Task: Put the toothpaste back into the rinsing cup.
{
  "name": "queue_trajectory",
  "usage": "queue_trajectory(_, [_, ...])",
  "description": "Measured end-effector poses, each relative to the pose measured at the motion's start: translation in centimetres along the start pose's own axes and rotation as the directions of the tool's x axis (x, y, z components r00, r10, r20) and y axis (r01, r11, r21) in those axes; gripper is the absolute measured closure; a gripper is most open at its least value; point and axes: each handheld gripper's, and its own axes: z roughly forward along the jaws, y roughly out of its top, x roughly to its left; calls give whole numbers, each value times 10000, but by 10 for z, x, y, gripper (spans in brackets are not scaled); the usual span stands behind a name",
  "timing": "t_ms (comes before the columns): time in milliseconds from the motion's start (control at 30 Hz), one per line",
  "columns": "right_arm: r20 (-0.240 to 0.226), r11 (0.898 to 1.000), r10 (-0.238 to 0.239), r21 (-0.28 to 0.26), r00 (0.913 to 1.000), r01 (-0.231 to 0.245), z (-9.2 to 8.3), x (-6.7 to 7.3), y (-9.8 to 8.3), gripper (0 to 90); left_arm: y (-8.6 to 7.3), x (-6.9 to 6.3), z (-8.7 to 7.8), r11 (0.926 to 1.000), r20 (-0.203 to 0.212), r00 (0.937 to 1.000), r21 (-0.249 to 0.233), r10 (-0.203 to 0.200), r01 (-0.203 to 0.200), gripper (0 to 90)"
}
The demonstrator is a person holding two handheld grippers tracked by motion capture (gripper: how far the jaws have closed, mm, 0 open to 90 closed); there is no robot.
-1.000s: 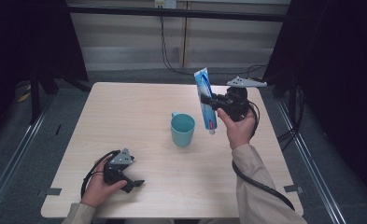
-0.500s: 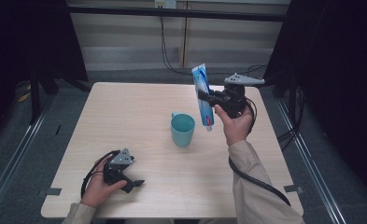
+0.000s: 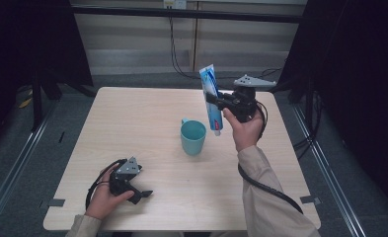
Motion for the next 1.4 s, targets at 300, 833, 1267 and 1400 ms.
queue_trajectory(300, [-8, 9999, -51, -86, 10000, 51, 6, 1, 2, 740, 0, 0, 0, 10000, 2, 10000, -3, -2, 2, 0])
queue_trajectory(833, [-196, 9999, -160, -19, 9997, 159, 21, 6, 2, 739, 0, 0, 0, 10000, 0, 10000, -2, 1, -1, 0])
queue_trajectory(1267, [-253, 9997, -179, -173, 9995, 174, 30, 8, 2, 739, 0, 0, 0, 10000, 1, 10000, 4, 9, -9, 0])
queue_trajectory(1400, [-263, 9997, -216, -133, 9994, 212, 34, 9, 2, 739, 0, 0, 0, 10000, 2, 10000, 9, 11, -11, 0])
